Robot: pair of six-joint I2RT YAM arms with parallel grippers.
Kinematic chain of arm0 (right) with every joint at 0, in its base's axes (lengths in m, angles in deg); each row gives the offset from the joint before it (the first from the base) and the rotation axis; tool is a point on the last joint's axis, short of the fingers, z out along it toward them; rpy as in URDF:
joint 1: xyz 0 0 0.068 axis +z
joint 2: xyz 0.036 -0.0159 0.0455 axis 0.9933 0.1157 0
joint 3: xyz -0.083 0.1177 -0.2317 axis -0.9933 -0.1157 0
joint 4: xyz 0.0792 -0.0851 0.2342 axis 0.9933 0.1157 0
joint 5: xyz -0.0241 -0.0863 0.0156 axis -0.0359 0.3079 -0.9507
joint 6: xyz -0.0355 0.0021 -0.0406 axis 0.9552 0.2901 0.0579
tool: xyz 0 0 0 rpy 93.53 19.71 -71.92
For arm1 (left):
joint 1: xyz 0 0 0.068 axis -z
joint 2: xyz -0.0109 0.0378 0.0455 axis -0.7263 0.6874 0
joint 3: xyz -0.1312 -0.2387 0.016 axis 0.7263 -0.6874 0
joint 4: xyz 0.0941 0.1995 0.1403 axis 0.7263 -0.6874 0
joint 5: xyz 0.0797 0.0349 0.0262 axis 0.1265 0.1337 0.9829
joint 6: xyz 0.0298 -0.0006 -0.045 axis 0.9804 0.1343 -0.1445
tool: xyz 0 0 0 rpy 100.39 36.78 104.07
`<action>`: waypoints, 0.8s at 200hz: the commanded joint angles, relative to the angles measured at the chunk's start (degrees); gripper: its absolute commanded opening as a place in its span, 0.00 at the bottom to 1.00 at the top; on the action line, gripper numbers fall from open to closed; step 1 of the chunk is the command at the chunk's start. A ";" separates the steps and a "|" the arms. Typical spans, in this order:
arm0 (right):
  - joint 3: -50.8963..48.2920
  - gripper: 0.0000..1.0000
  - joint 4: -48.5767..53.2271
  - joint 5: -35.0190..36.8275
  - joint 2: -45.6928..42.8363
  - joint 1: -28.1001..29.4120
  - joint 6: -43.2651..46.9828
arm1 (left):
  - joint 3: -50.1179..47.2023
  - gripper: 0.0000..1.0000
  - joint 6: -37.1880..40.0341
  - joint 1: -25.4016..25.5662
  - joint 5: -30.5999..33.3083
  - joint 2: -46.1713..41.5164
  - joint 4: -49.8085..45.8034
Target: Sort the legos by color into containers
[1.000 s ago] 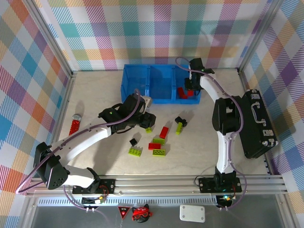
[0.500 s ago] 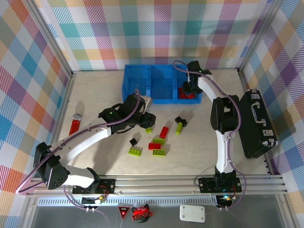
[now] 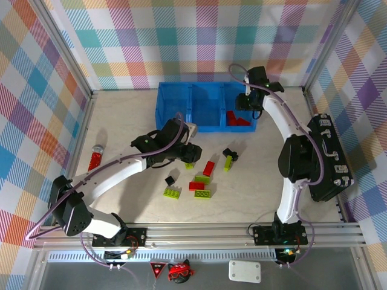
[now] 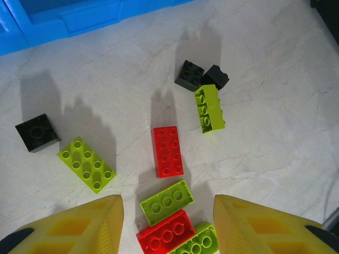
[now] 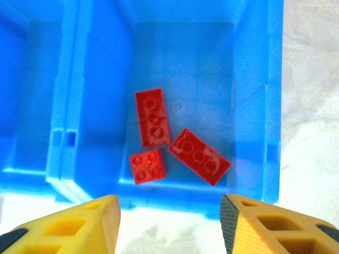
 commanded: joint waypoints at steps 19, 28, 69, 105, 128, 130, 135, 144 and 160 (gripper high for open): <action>-9.27 0.54 0.49 -4.68 -7.89 0.56 -3.48 | 3.46 0.48 -0.34 0.51 -1.47 4.12 -0.87; -11.63 0.54 -0.13 -5.39 -9.81 0.57 -4.18 | 4.07 0.48 -0.65 0.55 -1.24 5.33 -1.17; -20.77 0.54 -1.61 -6.29 -17.70 0.56 -6.13 | 7.57 0.48 -1.79 1.82 0.52 11.63 -3.47; -26.70 0.54 -1.86 -7.80 -23.03 0.56 -7.98 | 10.24 0.48 -4.60 1.96 2.42 16.99 -5.84; -32.44 0.51 -4.36 -11.27 -26.05 1.45 -11.25 | 10.86 0.48 -6.39 1.97 2.70 19.27 -5.76; -32.78 0.51 -4.41 -11.23 -26.18 1.69 -11.52 | 10.87 0.48 -6.50 1.96 2.78 19.45 -5.82; -33.61 0.51 -4.42 -10.90 -26.38 2.30 -12.02 | 11.05 0.48 -6.68 1.96 2.93 19.72 -5.85; -34.88 0.51 -4.21 -10.37 -26.49 3.58 -12.46 | 11.17 0.48 -7.19 1.88 3.22 20.22 -5.80; -36.82 0.51 -4.12 -9.26 -26.45 5.73 -13.93 | 11.10 0.48 -7.93 1.29 3.09 20.55 -5.51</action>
